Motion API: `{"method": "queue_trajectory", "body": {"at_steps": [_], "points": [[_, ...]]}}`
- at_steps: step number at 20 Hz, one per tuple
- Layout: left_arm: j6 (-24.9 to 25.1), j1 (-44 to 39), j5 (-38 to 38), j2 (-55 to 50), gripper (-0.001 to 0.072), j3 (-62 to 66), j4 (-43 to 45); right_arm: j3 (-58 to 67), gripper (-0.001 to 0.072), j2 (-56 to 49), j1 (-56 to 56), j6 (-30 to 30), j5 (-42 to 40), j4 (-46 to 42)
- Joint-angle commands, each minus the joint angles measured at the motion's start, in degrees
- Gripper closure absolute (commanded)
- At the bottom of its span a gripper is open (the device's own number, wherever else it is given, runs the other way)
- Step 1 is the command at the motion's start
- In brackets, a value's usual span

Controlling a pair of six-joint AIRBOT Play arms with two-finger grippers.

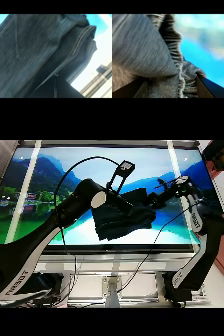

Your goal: Fold the clothes and pants, and hang the long-sleeved shirts on hangers.

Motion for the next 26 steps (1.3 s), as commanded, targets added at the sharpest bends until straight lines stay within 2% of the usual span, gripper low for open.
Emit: {"method": "queue_trajectory", "body": {"at_steps": [1, 3, 7, 9, 12, 14, 17, 21, 26], "points": [[0.0, 0.0, -1.3, 0.3, 0.0684, 0.0, 0.0, -0.3, 0.009, -3.1, 4.7, -0.1, 0.6, 6.3], [0.0, 0.0, -2.5, 0.6, 0.0684, 0.0, 0.0, -0.3, 0.009, -4.2, 8.0, -0.4, -0.3, 10.6], [0.0, 0.1, -4.9, 1.1, 0.0685, 0.0, 4.5, 0.3, 0.0092, -4.2, 11.4, -8.3, -0.7, 23.0], [0.0, 0.1, -6.4, 2.4, 0.0684, 0.0, 8.6, 2.1, 0.0093, -3.5, 10.4, -9.5, 0.8, 21.5], [0.0, 0.1, -7.3, 4.7, 0.0684, 0.0, 12.2, 4.6, 0.0089, -0.4, 6.8, -9.4, 1.4, 14.2], [0.0, 0.2, -7.3, 5.3, 0.0684, 0.0, 12.2, 5.7, 0.0019, 2.2, 4.9, -9.2, 0.3, 8.4], [0.0, 0.2, -7.3, 5.2, 0.0684, 0.0, 12.1, 5.7, 0.0019, 4.0, 4.3, -5.6, -1.7, 1.9], [0.0, 0.2, -7.3, 5.2, 0.0684, 0.0, 10.2, 5.7, 0.0025, 0.8, 5.5, -3.8, -1.5, 2.1], [0.0, 0.2, -7.3, 5.2, 0.0684, 0.0, 10.1, 5.7, 0.0027, -3.8, 8.0, -3.9, -1.2, 9.8]]}}
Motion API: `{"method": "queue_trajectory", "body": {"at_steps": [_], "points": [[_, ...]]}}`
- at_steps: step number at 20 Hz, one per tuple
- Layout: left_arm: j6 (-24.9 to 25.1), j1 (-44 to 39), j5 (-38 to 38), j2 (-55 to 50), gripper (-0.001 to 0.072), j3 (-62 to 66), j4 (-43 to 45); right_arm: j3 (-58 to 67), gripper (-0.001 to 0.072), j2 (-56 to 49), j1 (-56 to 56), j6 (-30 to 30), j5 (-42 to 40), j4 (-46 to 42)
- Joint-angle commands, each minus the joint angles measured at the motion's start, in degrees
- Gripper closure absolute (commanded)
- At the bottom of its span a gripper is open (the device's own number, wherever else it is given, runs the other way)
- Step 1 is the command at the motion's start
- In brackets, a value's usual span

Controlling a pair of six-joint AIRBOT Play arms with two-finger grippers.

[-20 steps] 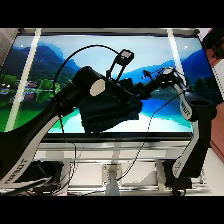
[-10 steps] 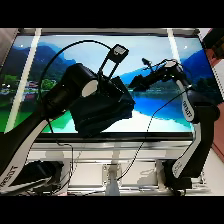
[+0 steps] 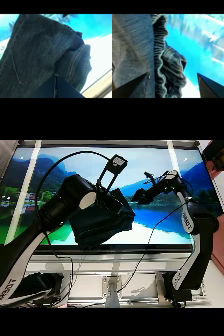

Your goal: Fold the clothes and pants, and hang the long-sleeved shirts on hangers.

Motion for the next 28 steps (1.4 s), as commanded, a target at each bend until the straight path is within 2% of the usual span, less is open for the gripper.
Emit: {"method": "queue_trajectory", "body": {"at_steps": [1, 11, 14, 17, 21, 22, 23, 24, 25, 28], "points": [[0.0, 0.1, 0.0, 0.0, 0.0684, 0.0, -0.4, 0.1, 0.0027, -2.6, 1.6, 0.2, -0.1, 5.1], [0.0, 0.1, 0.0, 0.0, 0.0684, 0.0, -0.4, 0.1, 0.0028, -3.8, 3.3, 0.2, -0.9, 5.9], [0.0, 0.1, 0.0, 0.0, 0.0684, 0.0, -0.4, 0.1, 0.0025, -3.8, 5.6, 0.2, -3.5, 4.0], [0.0, 0.1, 0.0, 0.0, 0.0684, 0.0, -0.4, 0.1, 0.0027, -4.5, 10.1, 2.9, -3.9, 1.7], [0.0, 0.1, 0.0, 0.0, 0.0684, 0.0, -0.4, 0.1, 0.0043, -5.8, 15.8, 3.3, -3.3, 12.2], [0.0, 0.1, 0.0, 0.0, 0.0684, 0.0, -0.4, 0.1, 0.0134, -5.8, 17.0, 2.8, -3.9, 13.6], [0.0, 0.1, 0.0, 0.0, 0.0684, 0.0, -0.3, 0.1, 0.031, -5.8, 18.1, 1.5, -4.7, 13.6], [0.0, 0.1, 0.0, 0.0, 0.0684, 0.0, -0.3, 0.1, 0.0551, -5.8, 19.1, -0.7, -4.7, 13.6], [0.0, 0.1, 0.0, 0.0, 0.0684, 0.0, -0.3, 0.1, 0.0671, -5.8, 19.8, -1.7, -4.6, 13.9], [0.0, 0.2, 0.0, 0.6, 0.0684, 0.0, 0.1, 0.1, 0.0673, -5.1, 19.4, -3.8, -2.0, 19.1]]}}
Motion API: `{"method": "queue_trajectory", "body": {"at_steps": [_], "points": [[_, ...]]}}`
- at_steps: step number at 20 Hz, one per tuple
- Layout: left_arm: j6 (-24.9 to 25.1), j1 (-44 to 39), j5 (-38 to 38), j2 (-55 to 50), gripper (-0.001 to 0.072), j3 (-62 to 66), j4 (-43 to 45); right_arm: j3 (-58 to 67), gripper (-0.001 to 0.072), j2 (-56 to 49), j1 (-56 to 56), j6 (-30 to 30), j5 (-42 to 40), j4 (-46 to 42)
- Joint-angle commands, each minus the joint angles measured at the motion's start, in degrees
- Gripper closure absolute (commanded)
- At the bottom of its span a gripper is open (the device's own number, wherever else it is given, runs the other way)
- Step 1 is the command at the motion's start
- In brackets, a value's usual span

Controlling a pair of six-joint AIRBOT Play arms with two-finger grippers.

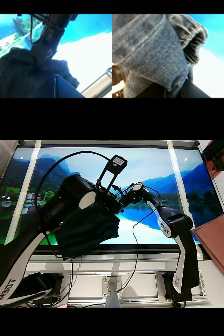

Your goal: Fold the clothes and pants, and hang the long-sleeved shirts on hangers.

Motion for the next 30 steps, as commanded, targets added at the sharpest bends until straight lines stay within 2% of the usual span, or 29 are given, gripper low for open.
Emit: {"method": "queue_trajectory", "body": {"at_steps": [1, 6, 9, 14, 19, 24, 30], "points": [[0.0, 0.1, 0.0, 1.0, 0.0684, 0.0, 0.7, 0.1, 0.0673, 1.4, -0.2, -4.9, 3.4, 6.7], [0.0, 0.2, 0.1, 5.5, 0.0684, 0.0, 2.1, 0.0, 0.0673, 8.4, -9.0, -7.1, 8.7, 8.1], [0.0, 0.2, 0.1, 7.9, 0.0684, 0.0, 2.1, 0.0, 0.0674, 12.6, -15.9, -6.1, 10.5, 2.7], [0.0, 0.2, 0.1, 10.2, 0.0684, 0.0, 2.1, 0.0, 0.0674, 18.3, -28.7, 0.1, 13.0, -8.0], [0.0, 0.2, 0.1, 11.1, 0.0684, 0.0, 2.9, -0.1, 0.0674, 25.6, -45.6, 3.2, 14.6, -8.6], [0.0, 0.2, 0.0, 12.0, 0.0684, 0.0, 5.4, -0.1, 0.0674, 34.1, -66.2, 9.7, 14.3, -9.3], [0.1, 0.2, 0.0, 13.1, 0.0684, 0.0, 8.1, -0.1, 0.0674, 42.8, -89.2, 13.6, 13.8, -10.7]]}}
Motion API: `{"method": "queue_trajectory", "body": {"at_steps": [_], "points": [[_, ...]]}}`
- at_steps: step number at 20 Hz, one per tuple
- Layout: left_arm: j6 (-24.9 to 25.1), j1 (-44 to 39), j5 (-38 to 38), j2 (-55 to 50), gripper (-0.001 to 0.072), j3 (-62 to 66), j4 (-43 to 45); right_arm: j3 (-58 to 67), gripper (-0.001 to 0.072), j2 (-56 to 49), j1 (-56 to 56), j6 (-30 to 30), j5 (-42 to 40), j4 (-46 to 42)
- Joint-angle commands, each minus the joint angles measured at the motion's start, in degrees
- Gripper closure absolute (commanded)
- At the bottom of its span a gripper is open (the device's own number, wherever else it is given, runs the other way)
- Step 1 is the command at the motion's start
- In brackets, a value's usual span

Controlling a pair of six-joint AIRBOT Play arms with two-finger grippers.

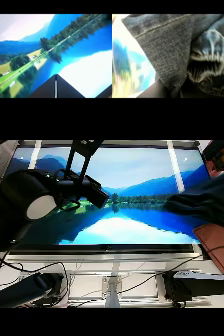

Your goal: Fold the clothes and pants, and hang the long-sleeved shirts on hangers.

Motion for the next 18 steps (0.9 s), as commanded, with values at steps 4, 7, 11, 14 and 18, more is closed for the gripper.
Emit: {"method": "queue_trajectory", "body": {"at_steps": [4, 7, 11, 14, 18], "points": [[0.0, 0.1, 0.0, 0.8, 0.0683, 0.0, 8.3, 0.0, 0.0674, 5.9, -20.4, 3.3, 5.9, -9.0], [0.0, 0.3, 0.0, 0.8, 0.0683, 0.0, 9.2, 0.0, 0.0674, 5.9, -23.9, 5.5, 8.1, -23.4], [0.0, 0.7, 0.0, 0.8, 0.0683, 0.0, 9.2, 0.0, 0.0674, 5.8, -26.1, 5.5, 5.1, -33.7], [0.0, 0.7, 0.0, 0.8, 0.0683, 0.0, 9.2, 0.0, 0.0673, 5.4, -26.0, 5.5, 2.5, -36.8], [0.0, 0.7, 0.0, 0.8, 0.0683, 0.0, 9.2, 0.0, 0.056, 4.5, -26.0, 5.5, -1.6, -40.0]]}}
